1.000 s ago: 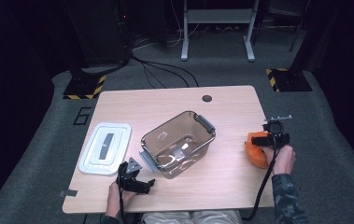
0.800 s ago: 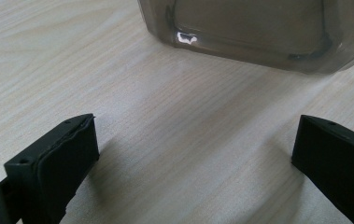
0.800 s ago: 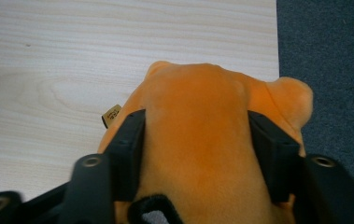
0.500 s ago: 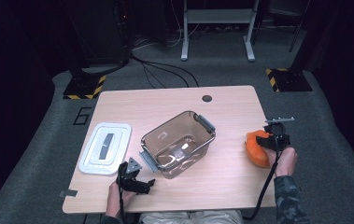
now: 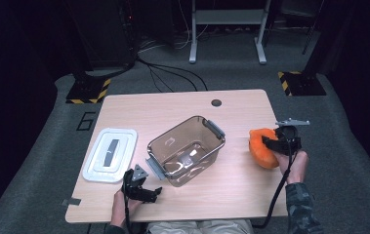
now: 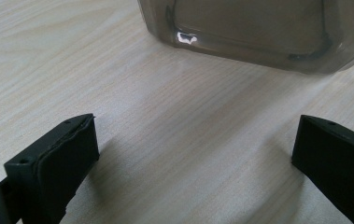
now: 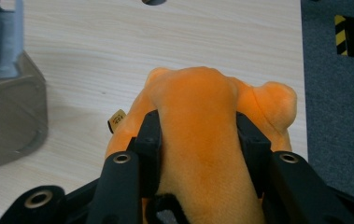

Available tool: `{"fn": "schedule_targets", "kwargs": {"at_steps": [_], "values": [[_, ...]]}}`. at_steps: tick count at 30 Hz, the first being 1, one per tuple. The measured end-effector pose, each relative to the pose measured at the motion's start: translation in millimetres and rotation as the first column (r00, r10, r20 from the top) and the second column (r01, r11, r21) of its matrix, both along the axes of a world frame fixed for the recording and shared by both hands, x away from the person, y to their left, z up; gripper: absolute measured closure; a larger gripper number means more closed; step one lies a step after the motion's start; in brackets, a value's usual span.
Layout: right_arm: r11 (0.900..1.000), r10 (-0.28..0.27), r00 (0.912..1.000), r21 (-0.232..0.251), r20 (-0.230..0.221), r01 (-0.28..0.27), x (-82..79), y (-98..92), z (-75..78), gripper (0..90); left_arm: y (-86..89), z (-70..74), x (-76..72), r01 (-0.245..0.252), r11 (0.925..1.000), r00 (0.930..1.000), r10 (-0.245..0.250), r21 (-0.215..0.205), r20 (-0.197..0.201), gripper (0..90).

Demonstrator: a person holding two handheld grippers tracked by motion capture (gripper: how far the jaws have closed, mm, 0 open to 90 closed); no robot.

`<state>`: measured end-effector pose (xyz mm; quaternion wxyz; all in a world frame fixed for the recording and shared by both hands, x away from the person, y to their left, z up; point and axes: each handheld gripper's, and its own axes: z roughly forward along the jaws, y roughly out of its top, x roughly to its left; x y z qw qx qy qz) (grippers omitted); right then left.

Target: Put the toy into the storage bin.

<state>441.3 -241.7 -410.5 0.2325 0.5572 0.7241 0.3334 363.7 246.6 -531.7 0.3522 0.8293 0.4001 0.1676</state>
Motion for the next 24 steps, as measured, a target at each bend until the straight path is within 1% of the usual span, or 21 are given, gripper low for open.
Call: {"fn": "schedule_targets", "kwargs": {"at_steps": [6, 7, 11, 13, 14, 20, 24], "values": [[0.999, 0.035, 0.9992, 0.011, 0.02, -0.035, -0.3, 8.3, 9.5, 60.1, -0.1, 0.0, 0.0, -0.001, 1.0, 1.0, 0.001, -0.001, 0.0, 0.1], [0.999, 0.045, 0.9987, 0.004, 0.025, -0.045, -0.2, 9.3, 11.1, 60.0, -0.1, 0.0, -0.1, -0.001, 1.0, 1.0, 0.001, -0.001, -0.001, 0.1], [0.998, 0.068, 0.9971, 0.005, 0.035, -0.068, 0.5, 15.5, 17.8, 59.8, 0.1, 0.1, 0.1, 0.001, 1.0, 1.0, -0.001, 0.002, 0.001, 0.1], [0.997, 0.072, 0.9967, 0.006, 0.037, -0.072, 0.5, 16.5, 19.1, 59.8, -0.1, -0.1, -0.1, -0.001, 1.0, 1.0, 0.001, -0.001, 0.0, 0.1], [0.997, 0.079, 0.9959, 0.007, 0.044, -0.079, 0.6, 19.7, 22.5, 59.7, 0.2, 0.1, 0.1, 0.002, 1.0, 1.0, -0.002, 0.003, 0.002, 0.1], [0.995, 0.1, 0.9932, 0.008, 0.06, -0.101, 0.4, 25.2, 31.0, 59.1, -0.1, -0.1, -0.1, -0.001, 1.0, 1.0, 0.001, -0.001, 0.0, 0.1], [0.993, 0.116, 0.9909, -0.002, 0.068, -0.116, 0.5, 27.9, 37.0, 58.9, -0.1, -0.1, -0.1, -0.001, 1.0, 1.0, 0.001, -0.001, -0.001, 0.1]]}}
